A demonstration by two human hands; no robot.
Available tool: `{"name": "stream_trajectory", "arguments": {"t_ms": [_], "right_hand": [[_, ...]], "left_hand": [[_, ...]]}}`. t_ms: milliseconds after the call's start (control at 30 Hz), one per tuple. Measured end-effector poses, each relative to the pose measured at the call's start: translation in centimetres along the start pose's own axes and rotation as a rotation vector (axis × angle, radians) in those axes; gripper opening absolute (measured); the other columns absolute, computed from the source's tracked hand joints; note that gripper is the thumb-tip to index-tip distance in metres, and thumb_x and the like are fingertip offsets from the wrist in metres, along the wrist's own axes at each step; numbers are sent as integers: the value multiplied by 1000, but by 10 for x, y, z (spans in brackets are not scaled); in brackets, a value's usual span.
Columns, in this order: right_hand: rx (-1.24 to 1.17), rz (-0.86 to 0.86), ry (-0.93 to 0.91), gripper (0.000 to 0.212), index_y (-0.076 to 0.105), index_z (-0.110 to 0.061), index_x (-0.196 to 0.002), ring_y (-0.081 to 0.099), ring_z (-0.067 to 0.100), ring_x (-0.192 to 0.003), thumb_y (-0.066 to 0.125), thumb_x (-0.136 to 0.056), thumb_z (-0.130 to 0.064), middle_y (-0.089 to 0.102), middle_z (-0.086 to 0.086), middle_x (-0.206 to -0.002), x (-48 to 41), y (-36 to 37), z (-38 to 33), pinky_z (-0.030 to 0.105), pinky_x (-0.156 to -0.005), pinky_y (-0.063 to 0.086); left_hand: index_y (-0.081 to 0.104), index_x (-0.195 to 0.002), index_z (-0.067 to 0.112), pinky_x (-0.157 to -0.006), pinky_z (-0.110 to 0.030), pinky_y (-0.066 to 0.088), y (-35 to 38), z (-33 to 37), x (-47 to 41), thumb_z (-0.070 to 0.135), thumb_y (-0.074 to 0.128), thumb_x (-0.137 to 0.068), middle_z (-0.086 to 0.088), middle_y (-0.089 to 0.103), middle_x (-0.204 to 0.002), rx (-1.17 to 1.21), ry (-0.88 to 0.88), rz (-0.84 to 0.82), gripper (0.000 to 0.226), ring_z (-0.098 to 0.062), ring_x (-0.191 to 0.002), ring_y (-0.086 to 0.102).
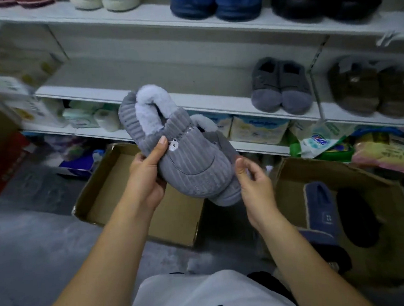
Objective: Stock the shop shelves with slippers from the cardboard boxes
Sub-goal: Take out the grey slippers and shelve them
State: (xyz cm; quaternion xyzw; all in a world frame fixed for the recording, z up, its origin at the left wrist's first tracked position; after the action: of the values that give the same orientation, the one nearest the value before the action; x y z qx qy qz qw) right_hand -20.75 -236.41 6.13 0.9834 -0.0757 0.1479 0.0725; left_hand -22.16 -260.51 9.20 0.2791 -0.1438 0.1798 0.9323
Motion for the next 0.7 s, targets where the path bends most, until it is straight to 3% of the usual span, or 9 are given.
{"name": "stream_trajectory", "arguments": {"t_ms": [167,300,433,567,700], "right_hand": [[41,71,-59,33,67,-37,-110,63,12,-118,70,-80,-50,68,-6,-124,2,32,-1,30,-98,54],[57,89,-75,24,67,-35,-115,64,10,-114,72,-91,-35,65,0,-130,-8,44,1,17,-78,56],[32,147,-60,52,54,-41,-136,58,14,-127,72,-87,-43,57,-1,-142,-27,46,0,39,-103,53],[-80,148,47,75,41,-34,-151,54,16,-131,70,-83,-46,50,-1,-150,-60,57,-3,40,-109,48],[-76,127,109,59,48,-26,-148,57,16,-126,67,-93,-40,55,-4,-144,-111,69,-13,39,-106,49]], "left_hand": [[53,-142,6,-102,-51,53,-58,22,-16,22,78,-87,-14,67,-133,31,-53,-3,63,-31,-123,64],[58,-139,9,-100,-50,54,-75,26,-33,27,75,-88,-14,68,-130,13,-91,-3,57,-30,-121,66],[58,-139,11,-89,-43,60,-81,32,-56,24,80,-81,-11,71,-126,-31,-124,29,63,-28,-115,69],[58,-135,12,-81,-40,63,-71,38,-85,12,87,-69,-9,73,-121,-103,-121,56,72,-26,-106,73],[62,-132,9,-82,-41,62,-34,42,-125,14,85,-71,-13,73,-119,-120,-155,-5,65,-28,-107,73]]}}
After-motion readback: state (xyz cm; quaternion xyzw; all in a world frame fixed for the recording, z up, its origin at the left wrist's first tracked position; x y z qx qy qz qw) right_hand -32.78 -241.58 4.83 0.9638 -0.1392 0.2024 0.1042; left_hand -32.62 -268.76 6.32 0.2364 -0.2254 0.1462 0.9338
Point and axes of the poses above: each hand's wrist, its own x-axis away from the middle knuckle, its own y-axis out of the palm, z = x × y, the point moved 8 cm from there along -x, towards the middle knuckle
